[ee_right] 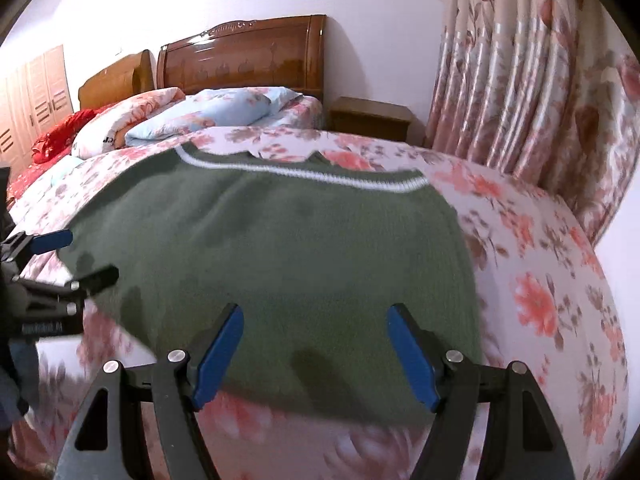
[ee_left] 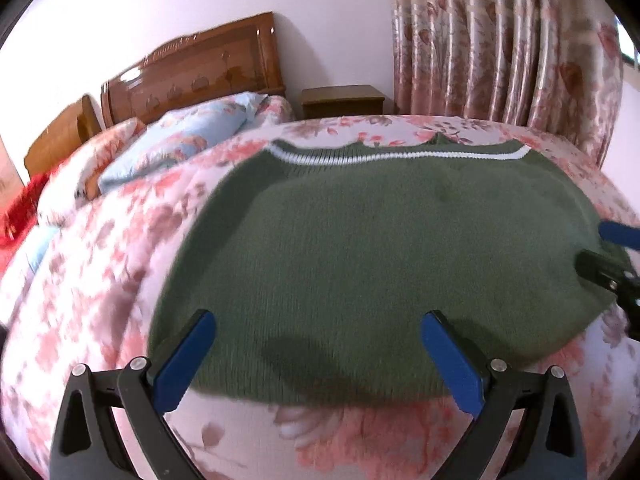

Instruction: Fold small clothes

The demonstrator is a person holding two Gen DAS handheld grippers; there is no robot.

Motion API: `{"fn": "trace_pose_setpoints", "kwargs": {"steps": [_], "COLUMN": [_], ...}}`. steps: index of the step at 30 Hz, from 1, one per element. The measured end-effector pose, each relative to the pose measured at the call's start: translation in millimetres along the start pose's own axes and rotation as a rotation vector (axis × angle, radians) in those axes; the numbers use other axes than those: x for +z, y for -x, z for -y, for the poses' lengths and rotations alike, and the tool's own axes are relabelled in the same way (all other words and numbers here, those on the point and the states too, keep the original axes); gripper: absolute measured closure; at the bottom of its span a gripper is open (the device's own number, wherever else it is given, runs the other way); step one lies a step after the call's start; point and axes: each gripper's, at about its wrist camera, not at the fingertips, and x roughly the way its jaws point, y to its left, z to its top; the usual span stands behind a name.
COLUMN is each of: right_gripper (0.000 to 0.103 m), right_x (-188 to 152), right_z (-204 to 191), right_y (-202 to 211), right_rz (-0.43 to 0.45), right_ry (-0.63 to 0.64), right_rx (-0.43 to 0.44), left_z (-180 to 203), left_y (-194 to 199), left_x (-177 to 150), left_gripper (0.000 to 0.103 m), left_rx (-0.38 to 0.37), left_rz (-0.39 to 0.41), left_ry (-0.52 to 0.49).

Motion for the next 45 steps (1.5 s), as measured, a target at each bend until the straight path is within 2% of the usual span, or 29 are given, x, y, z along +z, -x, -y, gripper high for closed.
{"fn": "trace_pose_setpoints", "kwargs": {"steps": [2,5,7,10,13,18,20,23,27,29,35,41,45], "right_gripper": [0.028,0.027,0.027,0.027,0.029,0.030,0.030,0.030,0.029,0.030,0.029,0.024,0.025], "right_x": [8.2,3.4,-4.5,-12.4,-19.7,-34.8,-43.4,-61.1,-78.6,-86.0,-84.9,-60.5,-39.9], "right_z": [-6.9,-13.1,-17.0,-8.8,13.4,42.4,56.2,81.4,99.6,108.1,117.0,104.1,90.9], "right_y": [-10.9,-30.2,-26.9,-20.6,-11.3,19.0,27.8,37.1,26.1,27.4,25.8,-4.5,-26.8], "right_rz": [0.004,-0.051,-0.040,-0.062,-0.070,-0.044,-0.039,-0.047,-0.097,-0.068,-0.039,0.002,0.055], "right_ry": [0.015,0.052,0.132,0.142,0.082,-0.052,-0.136,-0.354,-0.553,-0.634,-0.742,-0.723,-0.735], "right_rx": [-0.001,0.005,-0.016,-0.015,-0.021,0.052,0.100,0.211,0.280,0.316,0.363,0.395,0.355], "left_z": [3.2,0.7,-2.6,-2.8,-1.6,-2.7,-2.8,-2.7,-2.7,-2.9,-3.7,-4.0,-2.8], "left_y": [-6.4,-18.3,-19.6,-19.6,-19.4,-18.6,-18.3,-18.5,-18.7,-18.8,-20.0,-21.3,-21.5], "left_x": [5.5,2.7,-1.1,-1.9,-2.7,-4.3,-4.8,-4.8,-5.1,-5.4,-5.2,-4.9,-4.8], "left_gripper": [0.000,0.000,0.000,0.000,0.000,0.000,0.000,0.000,0.000,0.000,0.000,0.000,0.000], "left_rx": [0.010,0.004,-0.018,-0.021,-0.019,-0.019,-0.018,-0.021,-0.023,-0.026,-0.032,-0.038,-0.037], "left_rz": [-0.006,-0.039,-0.034,-0.035,-0.033,-0.033,-0.031,-0.033,-0.033,-0.034,-0.035,-0.039,-0.041], "left_ry": [-0.014,-0.004,0.012,0.011,0.009,0.008,0.009,0.011,0.012,0.015,0.020,0.022,0.020]}}
